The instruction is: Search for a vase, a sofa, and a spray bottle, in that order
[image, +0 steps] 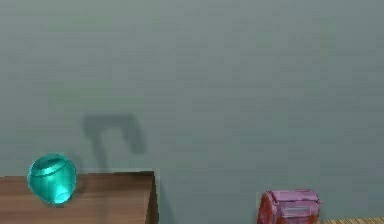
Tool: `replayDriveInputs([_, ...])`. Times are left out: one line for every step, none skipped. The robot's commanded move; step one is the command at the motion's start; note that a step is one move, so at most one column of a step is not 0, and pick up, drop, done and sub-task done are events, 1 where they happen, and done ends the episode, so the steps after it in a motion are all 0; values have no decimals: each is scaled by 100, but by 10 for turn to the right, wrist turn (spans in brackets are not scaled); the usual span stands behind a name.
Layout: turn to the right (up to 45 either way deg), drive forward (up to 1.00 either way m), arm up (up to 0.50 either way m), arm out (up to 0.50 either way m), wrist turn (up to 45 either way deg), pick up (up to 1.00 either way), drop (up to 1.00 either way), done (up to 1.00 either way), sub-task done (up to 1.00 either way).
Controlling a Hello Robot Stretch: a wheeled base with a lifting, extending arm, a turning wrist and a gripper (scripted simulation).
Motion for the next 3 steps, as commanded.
replayDriveInputs([-30,0,0,0,0,0,0,0,0])
replayDriveInputs([0,10,0,0,0,0,0,0,0])
replayDriveInputs([-390,0,0,0,0,0,0,0,0])
